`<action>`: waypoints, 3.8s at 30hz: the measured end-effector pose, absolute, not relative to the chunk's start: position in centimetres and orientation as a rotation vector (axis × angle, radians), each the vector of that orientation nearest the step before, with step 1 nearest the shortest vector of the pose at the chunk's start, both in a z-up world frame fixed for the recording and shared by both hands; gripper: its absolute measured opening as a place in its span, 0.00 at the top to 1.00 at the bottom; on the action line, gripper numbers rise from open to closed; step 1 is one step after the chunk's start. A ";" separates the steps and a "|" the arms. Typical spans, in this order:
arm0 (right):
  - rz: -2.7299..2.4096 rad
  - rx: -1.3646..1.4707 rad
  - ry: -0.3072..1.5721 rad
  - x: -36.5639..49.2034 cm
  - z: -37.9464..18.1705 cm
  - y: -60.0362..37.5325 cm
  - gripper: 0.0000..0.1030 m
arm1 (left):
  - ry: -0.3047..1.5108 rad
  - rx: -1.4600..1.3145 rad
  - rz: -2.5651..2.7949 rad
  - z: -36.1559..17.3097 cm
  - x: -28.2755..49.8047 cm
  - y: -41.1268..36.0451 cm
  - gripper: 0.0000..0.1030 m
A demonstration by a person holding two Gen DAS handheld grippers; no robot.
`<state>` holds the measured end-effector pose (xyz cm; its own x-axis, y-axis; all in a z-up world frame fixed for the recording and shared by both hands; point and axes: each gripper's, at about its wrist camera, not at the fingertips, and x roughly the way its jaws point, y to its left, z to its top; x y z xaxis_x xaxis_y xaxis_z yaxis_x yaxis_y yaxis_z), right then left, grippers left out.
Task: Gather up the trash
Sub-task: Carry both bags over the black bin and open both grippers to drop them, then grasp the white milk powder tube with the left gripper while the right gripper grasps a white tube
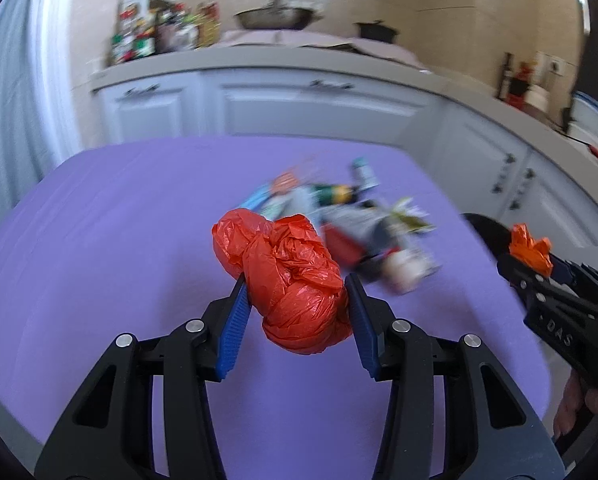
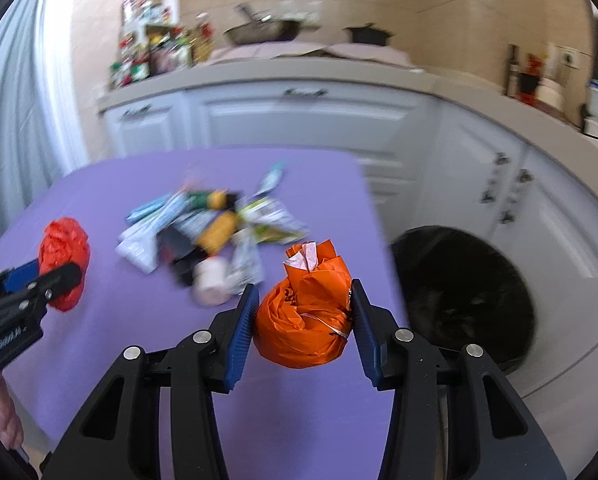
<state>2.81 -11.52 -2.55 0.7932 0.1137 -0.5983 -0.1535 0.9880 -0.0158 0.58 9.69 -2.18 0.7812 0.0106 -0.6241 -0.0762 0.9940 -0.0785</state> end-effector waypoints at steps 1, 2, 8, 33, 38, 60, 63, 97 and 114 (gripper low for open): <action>0.120 -0.058 0.629 3.0 -2.2 -12.5 0.56 | 0.666 -0.095 0.026 -1.9 0.9 8.8 0.56; 0.091 -0.049 0.618 3.2 -1.8 -13.7 0.56 | 0.654 -0.086 -0.001 -1.5 1.5 7.6 0.56; -0.037 -0.015 0.567 4.8 -0.6 -19.5 0.56 | 0.605 -0.048 -0.120 0.0 5.2 1.0 0.56; -0.167 0.090 0.646 13.4 -6.2 -31.0 0.45 | 0.715 0.115 -0.254 -5.1 18.7 -16.0 0.43; -0.182 0.107 0.634 13.4 -6.1 -31.4 0.35 | 0.710 0.109 -0.246 -5.0 18.9 -15.9 0.33; -0.108 0.109 0.582 9.5 -1.9 -25.8 0.35 | 0.632 0.068 -0.101 0.1 11.8 -5.4 0.30; -0.063 0.099 0.577 9.0 -1.7 -23.5 0.35 | 0.634 0.051 -0.046 0.3 10.4 -2.4 0.30; 0.195 -0.020 0.647 10.0 -3.2 -9.8 0.35 | 0.828 -0.116 0.096 -6.4 9.5 11.9 0.74; 0.318 -0.081 0.646 9.8 -2.7 -3.7 0.35 | 0.752 -0.125 0.184 -3.6 5.9 16.5 0.74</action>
